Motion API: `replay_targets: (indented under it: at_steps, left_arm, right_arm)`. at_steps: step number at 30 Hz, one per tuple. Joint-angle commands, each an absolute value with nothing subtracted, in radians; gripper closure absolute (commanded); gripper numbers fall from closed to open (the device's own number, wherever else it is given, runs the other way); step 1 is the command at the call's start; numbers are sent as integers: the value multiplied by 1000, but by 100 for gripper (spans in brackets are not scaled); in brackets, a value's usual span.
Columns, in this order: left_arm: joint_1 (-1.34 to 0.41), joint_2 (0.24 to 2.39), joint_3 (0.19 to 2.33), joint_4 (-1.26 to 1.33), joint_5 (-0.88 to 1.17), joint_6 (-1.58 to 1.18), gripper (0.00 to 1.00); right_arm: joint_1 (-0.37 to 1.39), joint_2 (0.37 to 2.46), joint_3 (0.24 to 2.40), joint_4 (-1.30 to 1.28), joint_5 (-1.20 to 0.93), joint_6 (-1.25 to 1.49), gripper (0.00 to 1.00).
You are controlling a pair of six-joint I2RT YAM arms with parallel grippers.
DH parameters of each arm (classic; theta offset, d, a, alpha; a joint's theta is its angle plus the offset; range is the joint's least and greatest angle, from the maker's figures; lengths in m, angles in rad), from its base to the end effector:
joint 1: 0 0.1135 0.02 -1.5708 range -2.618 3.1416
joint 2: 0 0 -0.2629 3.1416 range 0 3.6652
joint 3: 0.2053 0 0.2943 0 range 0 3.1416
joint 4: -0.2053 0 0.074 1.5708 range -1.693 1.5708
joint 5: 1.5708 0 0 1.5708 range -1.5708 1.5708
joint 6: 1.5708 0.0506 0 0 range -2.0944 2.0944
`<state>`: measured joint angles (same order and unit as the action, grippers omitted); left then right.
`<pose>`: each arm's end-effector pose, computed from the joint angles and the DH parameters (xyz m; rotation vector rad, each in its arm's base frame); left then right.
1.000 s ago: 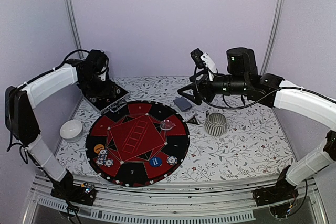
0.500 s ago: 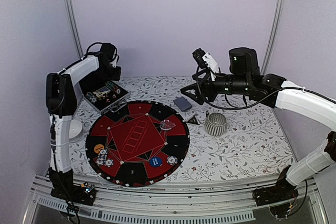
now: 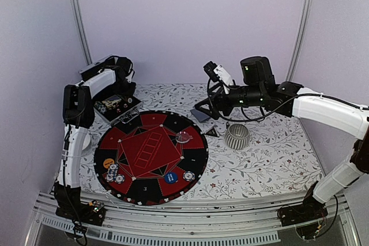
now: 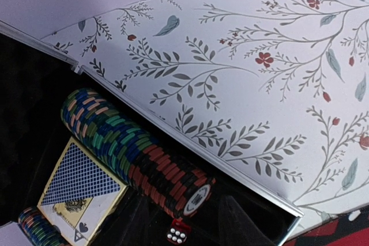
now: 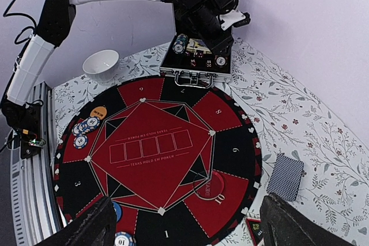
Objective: Distribute texas hold em gaming equipment
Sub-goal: Pick up the pile of poker chips from the chip case.
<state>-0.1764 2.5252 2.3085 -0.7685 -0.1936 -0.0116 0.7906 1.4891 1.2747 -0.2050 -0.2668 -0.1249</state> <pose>0.5896 -0.0952 0.1591 0.1348 2.5338 0.1734 0.2754 0.2972 0.3228 -1.0578 1.7464 0.6893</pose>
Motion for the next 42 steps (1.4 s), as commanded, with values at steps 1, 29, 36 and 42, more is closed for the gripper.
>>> replay_targets:
  at_steps: [1,29,36,42]
  left_arm:
    - [-175,2529,2298,-741,-218,15,56]
    - [-243,2479,2113,-603,-197,152,61]
    - [-250,2462,2092,-607,-226,156,65]
    - [-252,2468,2087,-587,-276,180,64]
  right_arm:
    - [785,1501,1319,-214,-288,-131,12]
    - [785,1497,1330,-225,-318,-139,12]
    - [786,1497,1328,-228,-321,-145,12]
    - [785,1500,1331,-229,-333,-146,12]
